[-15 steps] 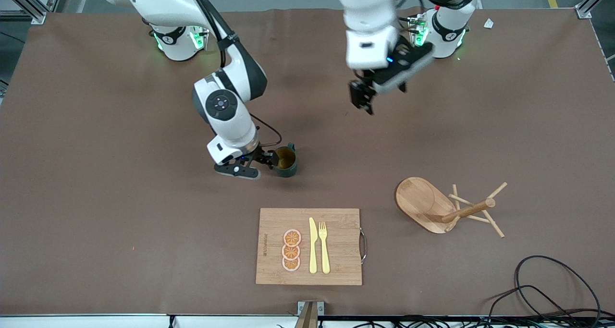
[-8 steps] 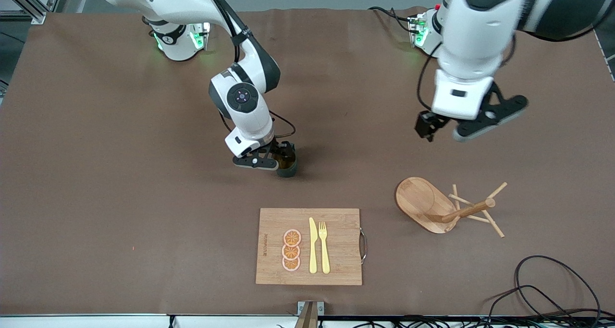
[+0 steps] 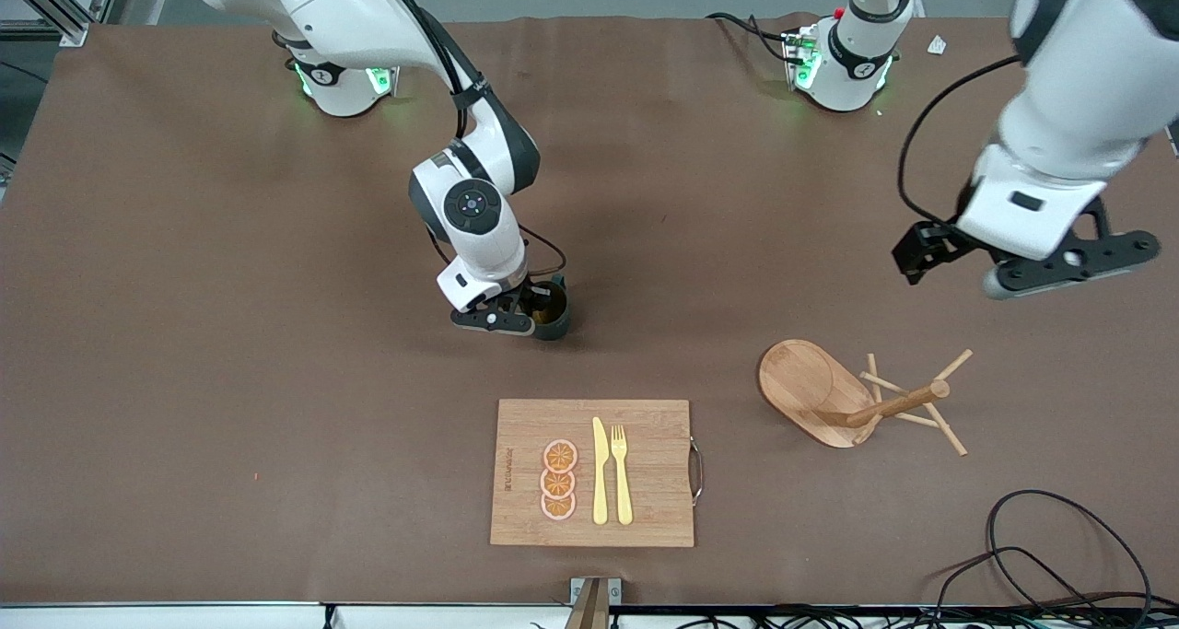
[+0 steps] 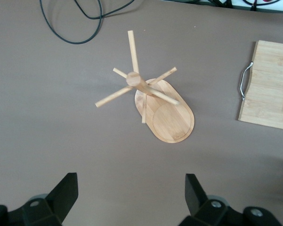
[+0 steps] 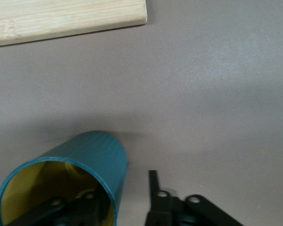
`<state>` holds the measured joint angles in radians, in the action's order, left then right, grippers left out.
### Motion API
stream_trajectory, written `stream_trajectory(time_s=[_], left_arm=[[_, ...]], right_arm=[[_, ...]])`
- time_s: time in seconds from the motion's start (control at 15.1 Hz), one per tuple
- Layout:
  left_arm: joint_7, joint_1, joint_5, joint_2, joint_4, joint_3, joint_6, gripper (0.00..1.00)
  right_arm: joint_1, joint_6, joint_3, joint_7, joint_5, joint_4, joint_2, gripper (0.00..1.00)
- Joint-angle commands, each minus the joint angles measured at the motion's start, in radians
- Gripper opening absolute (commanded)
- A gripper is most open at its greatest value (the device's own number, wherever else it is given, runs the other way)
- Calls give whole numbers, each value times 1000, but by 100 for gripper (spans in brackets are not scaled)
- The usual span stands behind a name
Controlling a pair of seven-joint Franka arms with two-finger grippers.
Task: Transfer cup from left to right arm and place
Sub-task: 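Grasp the mug rim with the right gripper while the left gripper withdraws, then carry the teal mug away from the cutting board with the right gripper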
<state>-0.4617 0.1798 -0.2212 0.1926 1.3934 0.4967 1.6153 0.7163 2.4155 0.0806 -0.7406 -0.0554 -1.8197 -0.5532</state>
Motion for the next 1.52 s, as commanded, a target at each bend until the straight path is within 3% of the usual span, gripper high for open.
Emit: stream_trajectory(time_s=[0.0,0.13,0.27,0.4,0.8,1.06,1.46], left_arm=[[112,32,42,-22,-13,2,-17,100],[161,-12,77,-73,1,-85,-24,100],[248,-150,130,-94,3,-266,-83,100],[345,-215,152,-120,28,-358,-87,100],[420,-246,154,-217,157,-403,-74,100],[420,-263,155,-297,286,-403,30,100],[422,-264,154,-286,276,-389,23,100]], right_arm=[[5,2,5,16,2,0,7,0],[-4,-4,5,125,3,2,9,0],[-20,-6,7,292,3,2,13,0],[-56,-24,11,464,5,0,18,0],[-179,-50,13,910,9,-13,27,0],[-230,-42,13,1143,11,-44,44,0],[-388,91,13,1658,11,-214,147,0]])
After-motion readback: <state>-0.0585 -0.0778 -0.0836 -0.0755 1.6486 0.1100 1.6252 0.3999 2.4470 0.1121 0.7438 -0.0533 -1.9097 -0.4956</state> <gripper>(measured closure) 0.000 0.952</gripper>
